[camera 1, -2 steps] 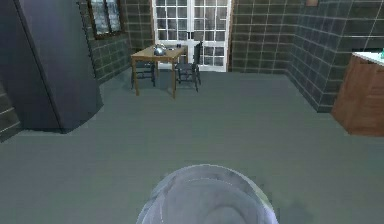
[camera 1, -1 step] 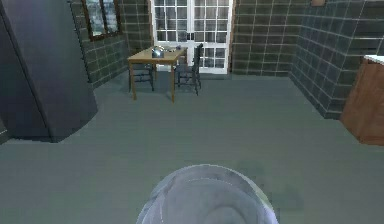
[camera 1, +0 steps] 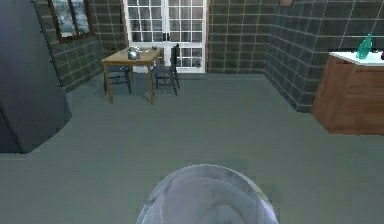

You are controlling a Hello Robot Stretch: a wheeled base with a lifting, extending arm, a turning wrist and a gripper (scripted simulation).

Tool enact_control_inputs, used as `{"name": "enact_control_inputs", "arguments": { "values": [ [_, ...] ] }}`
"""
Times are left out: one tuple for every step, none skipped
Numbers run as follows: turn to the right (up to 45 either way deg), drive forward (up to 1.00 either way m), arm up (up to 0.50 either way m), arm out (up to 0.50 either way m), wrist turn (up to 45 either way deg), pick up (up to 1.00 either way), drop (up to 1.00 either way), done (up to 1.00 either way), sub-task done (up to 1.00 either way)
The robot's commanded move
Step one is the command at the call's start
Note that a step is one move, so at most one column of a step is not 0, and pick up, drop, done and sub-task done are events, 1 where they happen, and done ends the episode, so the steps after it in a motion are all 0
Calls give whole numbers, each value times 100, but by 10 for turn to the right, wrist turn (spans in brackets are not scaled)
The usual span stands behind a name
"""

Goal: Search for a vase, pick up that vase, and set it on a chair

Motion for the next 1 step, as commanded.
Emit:
{"name": "enact_control_inputs", "arguments": {
  "values": [
    [0,100,0,0,0,0,0,0,0]
  ]
}}
